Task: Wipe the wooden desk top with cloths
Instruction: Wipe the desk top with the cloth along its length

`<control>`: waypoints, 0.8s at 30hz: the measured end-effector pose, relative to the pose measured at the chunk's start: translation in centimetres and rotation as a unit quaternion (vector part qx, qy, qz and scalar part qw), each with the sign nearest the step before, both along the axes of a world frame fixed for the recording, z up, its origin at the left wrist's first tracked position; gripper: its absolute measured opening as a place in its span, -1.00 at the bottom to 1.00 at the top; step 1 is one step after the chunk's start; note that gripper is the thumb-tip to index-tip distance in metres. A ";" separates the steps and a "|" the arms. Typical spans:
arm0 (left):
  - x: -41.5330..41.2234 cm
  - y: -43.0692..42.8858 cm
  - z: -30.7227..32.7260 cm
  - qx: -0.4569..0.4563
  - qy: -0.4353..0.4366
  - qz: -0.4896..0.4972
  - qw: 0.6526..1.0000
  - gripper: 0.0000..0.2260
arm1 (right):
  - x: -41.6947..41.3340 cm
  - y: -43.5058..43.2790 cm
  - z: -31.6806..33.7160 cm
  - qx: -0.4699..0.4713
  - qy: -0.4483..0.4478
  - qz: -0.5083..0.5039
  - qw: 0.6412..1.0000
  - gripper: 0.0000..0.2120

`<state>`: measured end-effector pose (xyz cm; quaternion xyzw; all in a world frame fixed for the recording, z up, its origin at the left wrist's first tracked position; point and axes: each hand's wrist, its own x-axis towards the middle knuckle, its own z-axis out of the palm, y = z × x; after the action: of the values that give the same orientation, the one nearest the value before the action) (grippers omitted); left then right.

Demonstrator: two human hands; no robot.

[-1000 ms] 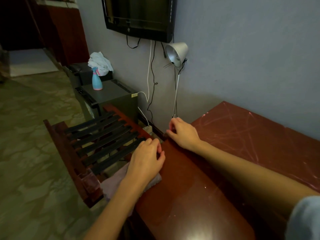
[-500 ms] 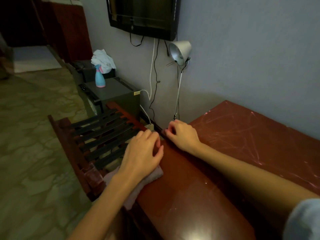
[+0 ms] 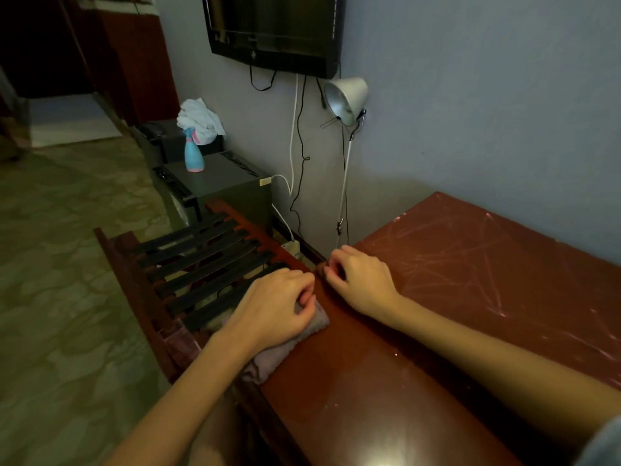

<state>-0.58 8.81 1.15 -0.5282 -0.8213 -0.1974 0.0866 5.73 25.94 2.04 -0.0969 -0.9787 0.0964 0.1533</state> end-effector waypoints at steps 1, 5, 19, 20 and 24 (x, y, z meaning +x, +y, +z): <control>-0.1 -0.1 0.0 -0.001 -0.004 0.002 1.000 -0.86 | -0.8 0.4 0.1 0.003 0.002 -0.009 1.000 -0.81; -0.3 -0.8 0.5 -0.034 -0.007 -0.005 0.999 -0.85 | -2.0 2.7 0.7 0.000 -0.003 -0.061 0.998 -0.81; -0.6 2.3 0.2 -0.025 -0.014 0.009 1.000 -0.76 | -1.5 1.7 0.4 0.015 -0.008 -0.031 0.999 -0.80; -0.6 2.3 0.3 -0.037 -0.018 0.009 0.999 -0.75 | -2.4 2.6 0.5 0.010 -0.010 -0.052 0.999 -0.80; -0.8 3.2 1.7 -0.073 -0.019 0.004 0.997 -0.78 | -2.3 6.1 0.8 -0.006 -0.012 -0.100 0.995 -0.79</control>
<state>-1.43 12.00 2.81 -0.5263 -0.8368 -0.1470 0.0332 3.39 32.07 2.86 -0.1961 -0.9652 0.0858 0.1501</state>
